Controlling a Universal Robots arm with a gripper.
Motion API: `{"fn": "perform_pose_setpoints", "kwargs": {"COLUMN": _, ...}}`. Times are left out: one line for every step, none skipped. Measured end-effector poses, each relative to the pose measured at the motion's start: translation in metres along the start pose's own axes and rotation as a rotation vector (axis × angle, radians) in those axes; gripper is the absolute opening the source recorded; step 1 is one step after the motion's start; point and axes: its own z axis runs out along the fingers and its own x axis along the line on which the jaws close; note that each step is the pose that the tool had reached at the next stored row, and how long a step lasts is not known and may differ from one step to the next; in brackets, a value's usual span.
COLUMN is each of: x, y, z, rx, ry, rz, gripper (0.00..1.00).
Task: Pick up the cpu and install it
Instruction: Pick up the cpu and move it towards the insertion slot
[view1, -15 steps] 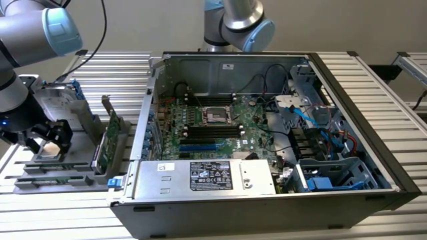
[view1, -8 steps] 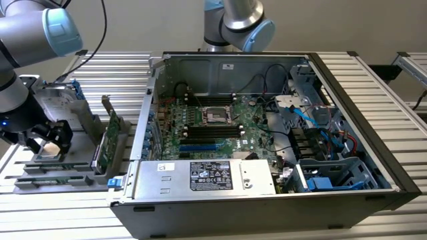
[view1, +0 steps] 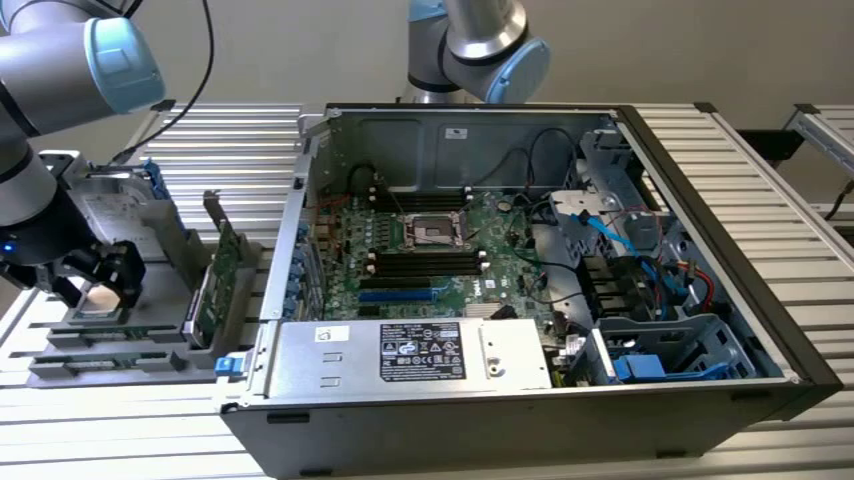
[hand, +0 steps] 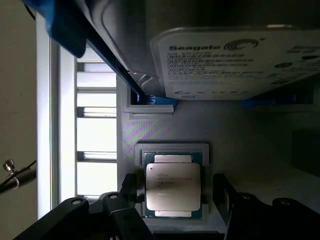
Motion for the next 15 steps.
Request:
{"fn": "perform_pose_setpoints", "kwargs": {"x": 0.0, "y": 0.0, "z": 0.0001, "rx": 0.0, "ry": 0.0, "rz": 0.001, "gripper": 0.72}}
{"fn": "perform_pose_setpoints", "kwargs": {"x": 0.0, "y": 0.0, "z": 0.0002, "rx": -0.0001, "ry": -0.0001, "rz": 0.001, "gripper": 0.72}}
{"fn": "perform_pose_setpoints", "kwargs": {"x": 0.0, "y": 0.0, "z": 0.0002, "rx": -0.0001, "ry": -0.0001, "rz": 0.002, "gripper": 0.72}}
{"fn": "perform_pose_setpoints", "kwargs": {"x": 0.0, "y": 0.0, "z": 0.0002, "rx": -0.0001, "ry": -0.0001, "rz": 0.003, "gripper": 0.72}}
{"fn": "perform_pose_setpoints", "kwargs": {"x": 0.0, "y": 0.0, "z": 0.0002, "rx": -0.0002, "ry": -0.0002, "rz": 0.003, "gripper": 0.7}}
{"fn": "perform_pose_setpoints", "kwargs": {"x": 0.0, "y": 0.0, "z": 0.0002, "rx": -0.0001, "ry": -0.0001, "rz": 0.004, "gripper": 0.63}}
{"fn": "perform_pose_setpoints", "kwargs": {"x": 0.0, "y": 0.0, "z": 0.0003, "rx": -0.0002, "ry": -0.0002, "rz": 0.004, "gripper": 0.63}}
{"fn": "perform_pose_setpoints", "kwargs": {"x": 0.0, "y": 0.0, "z": 0.0003, "rx": -0.0002, "ry": -0.0003, "rz": 0.005, "gripper": 0.63}}
{"fn": "perform_pose_setpoints", "kwargs": {"x": 0.0, "y": 0.0, "z": 0.0003, "rx": -0.0003, "ry": -0.0003, "rz": 0.005, "gripper": 0.63}}
{"fn": "perform_pose_setpoints", "kwargs": {"x": 0.0, "y": 0.0, "z": 0.0003, "rx": -0.0003, "ry": -0.0004, "rz": 0.006, "gripper": 0.63}}
{"fn": "perform_pose_setpoints", "kwargs": {"x": 0.0, "y": 0.0, "z": 0.0003, "rx": -0.0003, "ry": -0.0004, "rz": 0.006, "gripper": 0.63}}
{"fn": "perform_pose_setpoints", "kwargs": {"x": 0.0, "y": 0.0, "z": 0.0003, "rx": -0.0003, "ry": -0.0003, "rz": 0.006, "gripper": 0.63}}
{"fn": "perform_pose_setpoints", "kwargs": {"x": 0.0, "y": 0.0, "z": 0.0003, "rx": -0.0003, "ry": -0.0004, "rz": 0.006, "gripper": 0.63}}
{"fn": "perform_pose_setpoints", "kwargs": {"x": 0.0, "y": 0.0, "z": 0.0003, "rx": -0.0003, "ry": -0.0004, "rz": 0.006, "gripper": 0.63}}
{"fn": "perform_pose_setpoints", "kwargs": {"x": 0.0, "y": 0.0, "z": 0.0003, "rx": -0.0003, "ry": -0.0004, "rz": 0.006, "gripper": 0.63}}
